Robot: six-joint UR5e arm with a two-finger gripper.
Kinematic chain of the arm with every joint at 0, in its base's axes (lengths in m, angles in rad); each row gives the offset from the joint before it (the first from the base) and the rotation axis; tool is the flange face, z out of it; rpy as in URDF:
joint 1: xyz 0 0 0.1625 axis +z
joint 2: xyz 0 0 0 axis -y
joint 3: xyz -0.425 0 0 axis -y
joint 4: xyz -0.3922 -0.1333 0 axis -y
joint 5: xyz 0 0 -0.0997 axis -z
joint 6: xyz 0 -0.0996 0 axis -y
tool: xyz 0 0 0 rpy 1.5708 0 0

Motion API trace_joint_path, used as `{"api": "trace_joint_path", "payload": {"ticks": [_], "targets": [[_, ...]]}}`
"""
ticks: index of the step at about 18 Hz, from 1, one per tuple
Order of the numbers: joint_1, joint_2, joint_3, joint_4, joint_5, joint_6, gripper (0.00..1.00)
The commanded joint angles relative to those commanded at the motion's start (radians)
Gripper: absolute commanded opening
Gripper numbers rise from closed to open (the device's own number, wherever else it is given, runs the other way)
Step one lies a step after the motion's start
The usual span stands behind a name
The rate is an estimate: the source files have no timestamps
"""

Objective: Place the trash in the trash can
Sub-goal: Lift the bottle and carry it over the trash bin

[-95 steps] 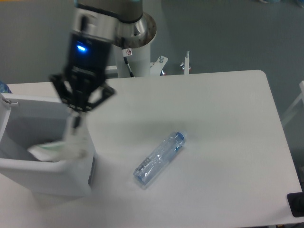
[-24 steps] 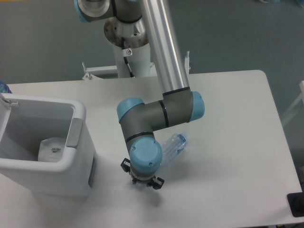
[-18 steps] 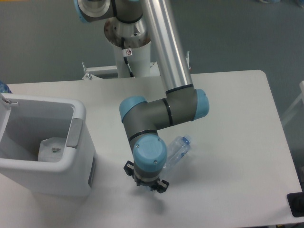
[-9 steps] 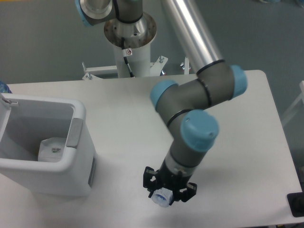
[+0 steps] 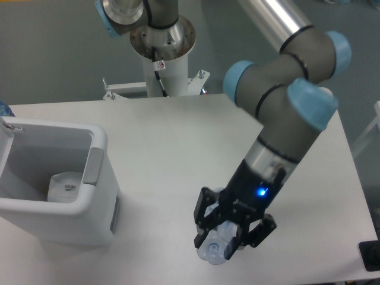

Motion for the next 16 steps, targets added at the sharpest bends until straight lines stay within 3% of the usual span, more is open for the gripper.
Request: {"api": "trace_joint_path", "payload": {"ticks": [8,13,16], "targets": [[-0.07,0.091,0.051,0.003,-0.173,-0.103,0.26],[-0.167,0.114,0.041,0.098,-0.175,-0.103,0.26],[-0.212,0.12,0.04,0.115,-0.175,-0.1,0.26]]}}
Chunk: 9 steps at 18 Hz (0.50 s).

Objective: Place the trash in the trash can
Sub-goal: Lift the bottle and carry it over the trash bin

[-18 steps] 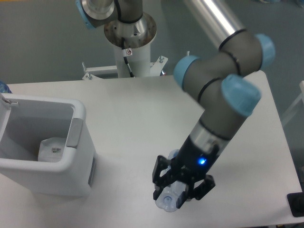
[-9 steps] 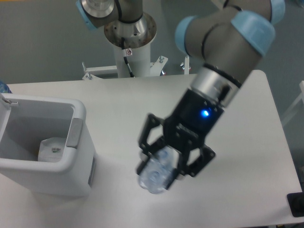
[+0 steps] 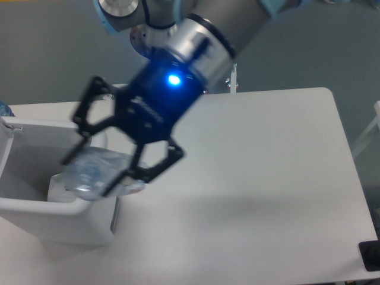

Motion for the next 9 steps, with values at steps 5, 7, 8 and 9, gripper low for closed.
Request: {"api": "trace_joint_path", "payload": {"ticks": [5,7,8,9], "targets": [[-0.083,0.012,-0.061,-0.002,-0.005,-0.02,0.26],[-0.088,0.031,-0.101,0.002,-0.005,-0.009,0.27],[-0.095,0.032,-0.109,0.002,-0.005,-0.002,0.28],[-0.107,0.032,-0.11,0.002,-0.003,0.002,0.31]]}}
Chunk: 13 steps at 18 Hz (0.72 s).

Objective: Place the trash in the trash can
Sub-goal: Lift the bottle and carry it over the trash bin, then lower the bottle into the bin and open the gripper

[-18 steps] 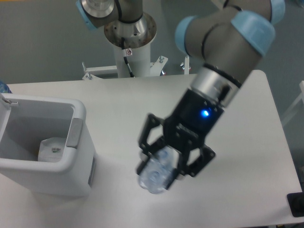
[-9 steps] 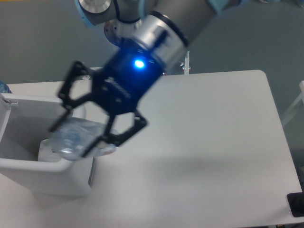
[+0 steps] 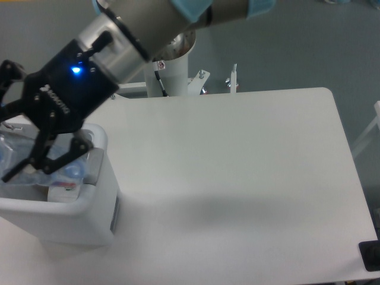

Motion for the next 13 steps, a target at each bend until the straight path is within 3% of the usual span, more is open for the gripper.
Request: {"api": "trace_joint_path", "payload": {"ticks": [3,4,5,7,8,13], "targets": [[-0.009,0.0,-0.002,0.0,0.0,0.0,0.41],[-0.009,-0.005,-0.003,0.0,0.0,0.003,0.55],[-0.009,-0.008,-0.003,0.0,0.0,0.017,0.76],[-0.009,-0.005,-0.026,0.0,0.0,0.046,0.95],[-0.009,0.001,-0.044,0.0,0.0,0.052,1.0],[0.003,0.017,-0.092,0.003,0.005,0.052,1.0]]}}
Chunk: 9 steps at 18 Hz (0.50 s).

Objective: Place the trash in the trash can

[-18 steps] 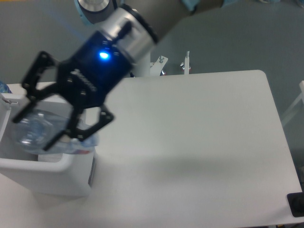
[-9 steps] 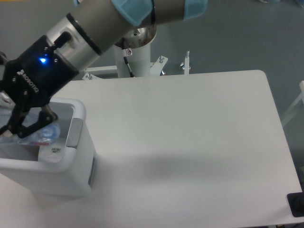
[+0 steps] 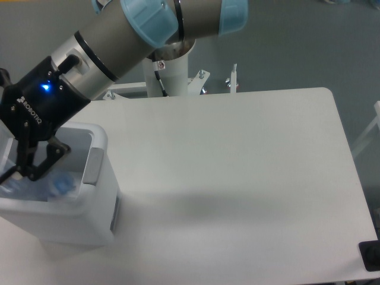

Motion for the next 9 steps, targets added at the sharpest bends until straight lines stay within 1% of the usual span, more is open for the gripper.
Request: {"api": "trace_joint_path", "payload": {"ticks": [2,4,7,9], "targets": [[0.038,0.002,-0.003,0.0,0.003,0.0,1.0],[0.099,-0.003,-0.003,-0.002,0.008,-0.002,1.0],[0.214,-0.011,-0.025,0.005,0.044,0.003,1.0],[0.288,-0.024,-0.054,0.003,0.075,0.052,1.0]]}}
